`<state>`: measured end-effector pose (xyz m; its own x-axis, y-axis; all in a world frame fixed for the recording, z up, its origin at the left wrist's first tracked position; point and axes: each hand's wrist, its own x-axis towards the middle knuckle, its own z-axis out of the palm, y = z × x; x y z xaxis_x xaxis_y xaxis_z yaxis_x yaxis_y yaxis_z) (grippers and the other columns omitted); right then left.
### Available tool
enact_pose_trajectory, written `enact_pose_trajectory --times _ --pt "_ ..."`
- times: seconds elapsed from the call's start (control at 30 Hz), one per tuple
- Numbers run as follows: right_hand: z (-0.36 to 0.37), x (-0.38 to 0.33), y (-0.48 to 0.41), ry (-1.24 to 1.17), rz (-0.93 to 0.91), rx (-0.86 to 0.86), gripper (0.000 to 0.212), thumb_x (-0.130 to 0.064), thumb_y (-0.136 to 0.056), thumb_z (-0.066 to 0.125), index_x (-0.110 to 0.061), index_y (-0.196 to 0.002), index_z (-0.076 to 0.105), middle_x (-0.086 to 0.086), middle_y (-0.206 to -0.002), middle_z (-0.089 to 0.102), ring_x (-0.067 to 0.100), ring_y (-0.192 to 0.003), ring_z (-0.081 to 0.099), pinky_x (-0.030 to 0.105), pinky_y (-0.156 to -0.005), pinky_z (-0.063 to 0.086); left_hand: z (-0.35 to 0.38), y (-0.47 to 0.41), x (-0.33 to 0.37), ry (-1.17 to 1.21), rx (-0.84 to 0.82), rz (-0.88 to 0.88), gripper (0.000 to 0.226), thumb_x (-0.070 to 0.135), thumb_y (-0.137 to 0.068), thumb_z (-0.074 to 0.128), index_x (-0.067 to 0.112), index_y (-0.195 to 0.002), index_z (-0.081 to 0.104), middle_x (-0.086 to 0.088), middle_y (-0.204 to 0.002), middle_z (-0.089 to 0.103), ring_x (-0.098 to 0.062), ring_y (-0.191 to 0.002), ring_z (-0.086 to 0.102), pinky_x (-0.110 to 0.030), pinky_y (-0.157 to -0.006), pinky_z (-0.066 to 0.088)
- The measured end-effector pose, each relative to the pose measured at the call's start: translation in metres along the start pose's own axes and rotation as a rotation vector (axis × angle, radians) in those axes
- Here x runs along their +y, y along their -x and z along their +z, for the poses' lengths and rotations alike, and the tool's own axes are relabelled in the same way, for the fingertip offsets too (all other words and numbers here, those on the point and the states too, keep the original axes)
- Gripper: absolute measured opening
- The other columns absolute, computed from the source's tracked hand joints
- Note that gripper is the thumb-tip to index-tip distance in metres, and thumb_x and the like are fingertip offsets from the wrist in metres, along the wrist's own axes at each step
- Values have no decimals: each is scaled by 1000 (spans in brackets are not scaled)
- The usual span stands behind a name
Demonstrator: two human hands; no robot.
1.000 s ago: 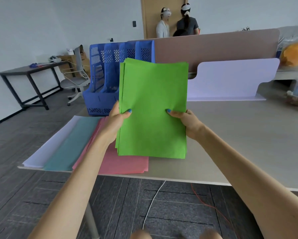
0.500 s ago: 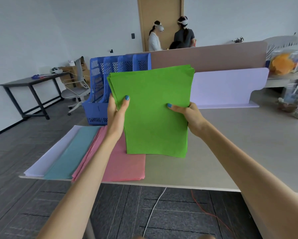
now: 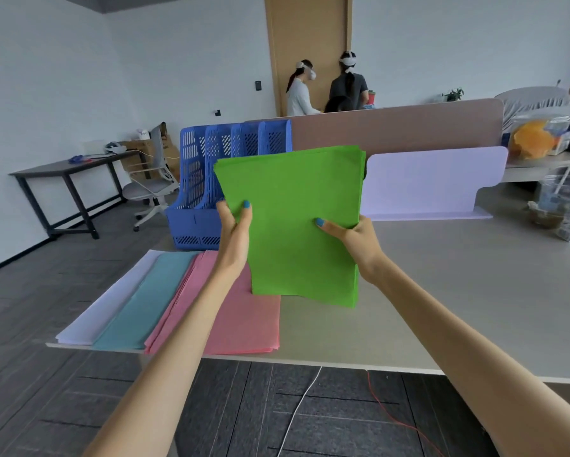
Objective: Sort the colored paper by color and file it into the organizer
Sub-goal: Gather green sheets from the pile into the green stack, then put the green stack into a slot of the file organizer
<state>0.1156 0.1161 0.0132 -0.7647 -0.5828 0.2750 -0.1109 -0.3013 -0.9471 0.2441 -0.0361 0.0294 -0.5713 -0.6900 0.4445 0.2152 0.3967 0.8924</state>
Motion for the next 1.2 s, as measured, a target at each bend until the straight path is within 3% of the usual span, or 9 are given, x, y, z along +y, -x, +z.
enact_pose_trajectory --times 0.07,0.2,0.33,0.4,0.5,0.63,0.97,1.1,1.2 --pt "1 2 2 1 16 8 28 -11 -79 75 -12 -105 67 3 -99 72 13 -84 71 24 -70 57 2 4 -6 -38 -39 -47 65 37 -101 37 12 -151 5 1 -159 14 -11 -144 19 -38 -118 16" --pt "5 -5 1 -18 -12 26 24 -10 -80 74 -12 -102 67 -1 -94 72 12 -80 71 24 -69 57 0 -1 3 -12 32 12 32 31 -100 39 11 -123 32 4 -124 44 -1 -110 44 -31 -102 33" --pt "5 1 6 20 -60 44 13 -8 -84 70 -13 -96 69 0 -89 72 8 -73 70 22 -64 56 7 8 0 -68 -49 -69 59 33 -104 27 13 -152 -2 5 -160 -2 -7 -145 4 -27 -114 5" --pt "3 -2 5 31 -91 53 9 -9 -86 69 -15 -93 69 -2 -87 72 8 -74 70 24 -66 57 6 6 6 -79 -26 -13 53 27 -105 28 7 -149 8 7 -155 14 -3 -139 18 -27 -113 13" --pt "0 -4 6 19 -112 59 10 -11 -85 70 -19 -92 69 -4 -88 72 7 -76 70 23 -69 57 6 3 2 -35 3 4 15 15 -104 30 8 -118 31 12 -112 39 6 -97 40 -26 -94 29" --pt "-5 8 13 36 -42 49 9 -11 -87 68 -17 -94 69 -7 -85 72 1 -71 69 18 -62 53 10 21 -9 -95 -77 -141 58 32 -105 27 15 -152 -1 8 -158 2 -6 -144 6 -28 -114 7" --pt "-22 -10 7 135 96 -205 25 -17 -90 63 -5 -112 66 5 -103 71 15 -86 70 26 -76 58 -11 0 -11 -90 -88 -189 58 28 -103 36 19 -153 8 4 -160 7 -13 -146 11 -39 -118 12" --pt "-20 -6 -14 227 178 -313 23 -17 -87 67 -14 -110 67 0 -104 71 12 -89 68 23 -69 56 -19 -26 -21 -24 -55 -187 54 21 -100 45 17 -150 24 4 -156 23 -10 -141 21 -35 -114 16" --pt "-12 5 -39 231 197 -315 19 -15 -86 68 -22 -103 67 -2 -104 71 13 -91 68 32 -81 56 -21 -55 -33 -58 -69 -181 52 23 -100 47 17 -148 28 2 -154 26 -7 -137 24 -37 -114 17"
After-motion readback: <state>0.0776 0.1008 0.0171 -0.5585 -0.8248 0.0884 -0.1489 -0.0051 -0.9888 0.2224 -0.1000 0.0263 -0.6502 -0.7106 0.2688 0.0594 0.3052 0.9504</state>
